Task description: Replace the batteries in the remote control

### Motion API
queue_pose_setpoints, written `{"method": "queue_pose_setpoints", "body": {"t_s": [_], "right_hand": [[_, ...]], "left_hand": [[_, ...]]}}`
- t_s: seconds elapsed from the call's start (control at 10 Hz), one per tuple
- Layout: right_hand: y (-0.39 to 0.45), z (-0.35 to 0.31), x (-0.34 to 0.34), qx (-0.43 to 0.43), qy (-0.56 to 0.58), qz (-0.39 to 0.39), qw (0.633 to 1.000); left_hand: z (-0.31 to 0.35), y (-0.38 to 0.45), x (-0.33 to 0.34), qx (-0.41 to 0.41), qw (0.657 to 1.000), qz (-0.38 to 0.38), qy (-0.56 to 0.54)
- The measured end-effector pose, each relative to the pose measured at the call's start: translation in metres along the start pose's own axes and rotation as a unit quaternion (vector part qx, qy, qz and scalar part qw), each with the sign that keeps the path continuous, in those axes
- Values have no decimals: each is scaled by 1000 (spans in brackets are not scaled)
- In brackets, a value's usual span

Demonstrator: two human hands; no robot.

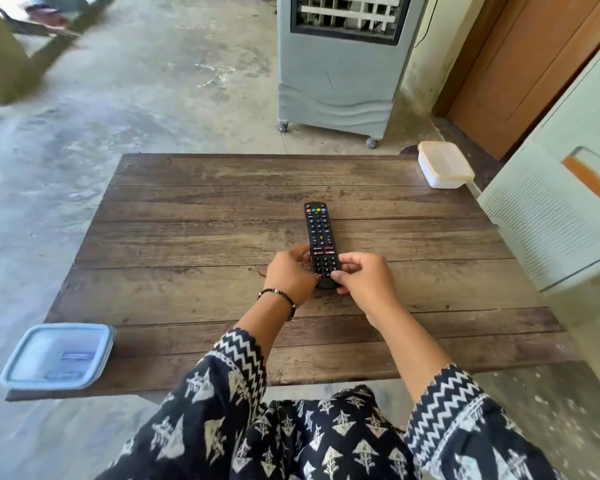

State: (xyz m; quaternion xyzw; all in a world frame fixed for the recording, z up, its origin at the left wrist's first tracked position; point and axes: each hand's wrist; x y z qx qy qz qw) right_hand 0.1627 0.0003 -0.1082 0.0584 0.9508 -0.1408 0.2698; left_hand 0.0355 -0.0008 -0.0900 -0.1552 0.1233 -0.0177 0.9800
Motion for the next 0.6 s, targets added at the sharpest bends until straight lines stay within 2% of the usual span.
{"method": "queue_pose_setpoints", "body": {"t_s": [0.3, 0.6], "right_hand": [[28, 2, -11, 7, -9, 15, 1000], [37, 5, -12, -1, -31, 8, 999]], "left_hand": [[15, 20, 16, 13, 1000, 9, 17], [3, 33, 17, 23, 999, 6, -31]]}}
Point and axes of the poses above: each hand's wrist, its own y-axis towards the middle knuckle, its own x-axis out of the palm, z = x × y, and after that the axes turned 9 degrees about -y, right-handed
